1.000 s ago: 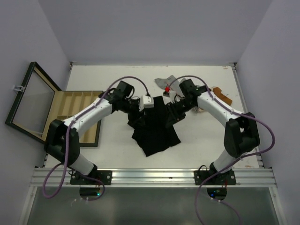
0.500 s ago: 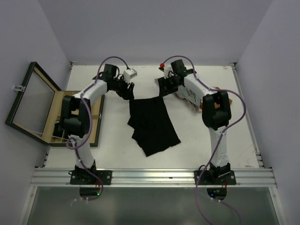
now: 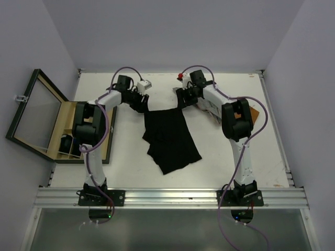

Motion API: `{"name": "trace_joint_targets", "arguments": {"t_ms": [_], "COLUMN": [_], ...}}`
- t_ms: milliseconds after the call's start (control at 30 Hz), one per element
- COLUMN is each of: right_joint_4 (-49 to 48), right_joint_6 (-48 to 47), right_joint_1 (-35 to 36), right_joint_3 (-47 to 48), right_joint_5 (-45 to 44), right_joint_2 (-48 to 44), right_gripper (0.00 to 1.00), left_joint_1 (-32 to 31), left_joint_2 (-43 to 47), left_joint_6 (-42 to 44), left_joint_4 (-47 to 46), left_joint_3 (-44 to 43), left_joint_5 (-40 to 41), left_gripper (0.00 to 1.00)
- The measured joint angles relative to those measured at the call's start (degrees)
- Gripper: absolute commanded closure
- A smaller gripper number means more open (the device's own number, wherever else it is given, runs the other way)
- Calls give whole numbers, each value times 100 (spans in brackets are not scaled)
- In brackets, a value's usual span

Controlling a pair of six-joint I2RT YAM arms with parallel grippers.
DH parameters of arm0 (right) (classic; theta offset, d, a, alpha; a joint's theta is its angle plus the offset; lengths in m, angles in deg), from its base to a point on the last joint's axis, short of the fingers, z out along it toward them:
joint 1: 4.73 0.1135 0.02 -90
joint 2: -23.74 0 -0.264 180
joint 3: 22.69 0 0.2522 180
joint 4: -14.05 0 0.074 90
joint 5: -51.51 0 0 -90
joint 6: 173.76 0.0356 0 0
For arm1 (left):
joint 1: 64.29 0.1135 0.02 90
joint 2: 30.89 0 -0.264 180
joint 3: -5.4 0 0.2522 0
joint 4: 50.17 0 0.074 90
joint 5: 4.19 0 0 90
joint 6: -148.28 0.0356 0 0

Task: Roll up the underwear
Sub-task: Fold the underwear

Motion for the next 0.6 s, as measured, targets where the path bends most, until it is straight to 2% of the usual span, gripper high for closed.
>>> {"name": "trace_joint_targets", "arguments": {"t_ms": [333,500,600], "right_joint_4": [-216,-181,-160], "right_joint_6": [-101,-229,-249], "right_joint_1": [-2,-2,-2], "right_joint_3": [105,114,125], "right_joint_5": [551,822,883], "right_joint_2": [175,229,243], "right_gripper": [58,71,74], "left_joint_1": [72,105,114], "left_joint_2": [-144,-262,-317], "left_joint_6": [-90,-140,-151], "left_joint_4": [2,0,2], "left_joint_3": [-15,-79,-127], "left_joint_5": [-33,-166,-234], "left_gripper": [48,54,60]}}
